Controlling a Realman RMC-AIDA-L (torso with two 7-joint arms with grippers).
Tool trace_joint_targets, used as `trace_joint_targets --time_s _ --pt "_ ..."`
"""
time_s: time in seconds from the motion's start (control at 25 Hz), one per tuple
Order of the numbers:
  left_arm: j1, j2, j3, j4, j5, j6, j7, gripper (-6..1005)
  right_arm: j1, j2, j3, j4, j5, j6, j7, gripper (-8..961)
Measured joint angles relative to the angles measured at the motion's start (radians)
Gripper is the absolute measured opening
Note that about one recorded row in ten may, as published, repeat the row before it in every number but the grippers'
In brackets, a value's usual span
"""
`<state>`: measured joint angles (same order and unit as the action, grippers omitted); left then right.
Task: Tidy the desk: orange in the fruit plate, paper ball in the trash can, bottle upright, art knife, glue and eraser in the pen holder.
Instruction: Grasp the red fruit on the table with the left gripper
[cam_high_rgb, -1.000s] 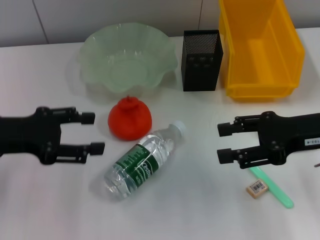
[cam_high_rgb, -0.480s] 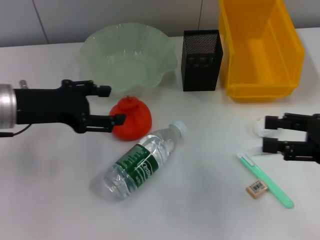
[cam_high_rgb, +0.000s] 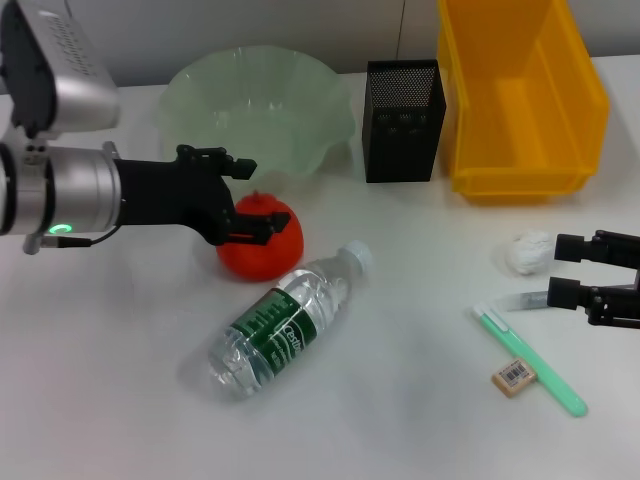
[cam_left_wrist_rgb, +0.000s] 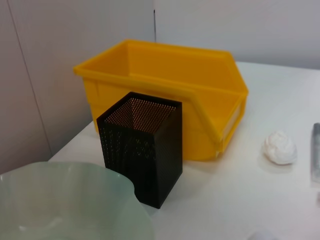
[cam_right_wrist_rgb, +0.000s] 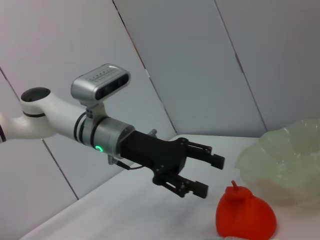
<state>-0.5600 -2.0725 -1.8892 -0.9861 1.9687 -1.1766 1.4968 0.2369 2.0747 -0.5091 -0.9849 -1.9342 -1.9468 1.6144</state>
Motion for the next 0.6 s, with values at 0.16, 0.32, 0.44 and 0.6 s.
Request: trace_joint_targets --time_s 0.16,0.32,0.44,0.6 --pt "-0.002 0.000 0.042 0.001 0.000 0.044 -0.010 739 0.000 0.000 0.001 0.001 0.000 0.001 -0.004 772" --pt "-0.005 0.000 0.093 0.006 0.003 0.107 -0.025 735 -0.001 -0.001 0.004 0.003 0.000 -0.001 -0.010 772" --pt "-0.007 0.002 0.113 0.015 0.005 0.144 -0.028 732 -0.001 -0.001 0.010 0.013 0.000 -0.001 -0.015 772" --pt "-0.007 0.003 0.123 0.025 0.018 0.173 -0.028 727 -0.001 -0.003 0.011 0.017 0.000 -0.001 -0.016 772"
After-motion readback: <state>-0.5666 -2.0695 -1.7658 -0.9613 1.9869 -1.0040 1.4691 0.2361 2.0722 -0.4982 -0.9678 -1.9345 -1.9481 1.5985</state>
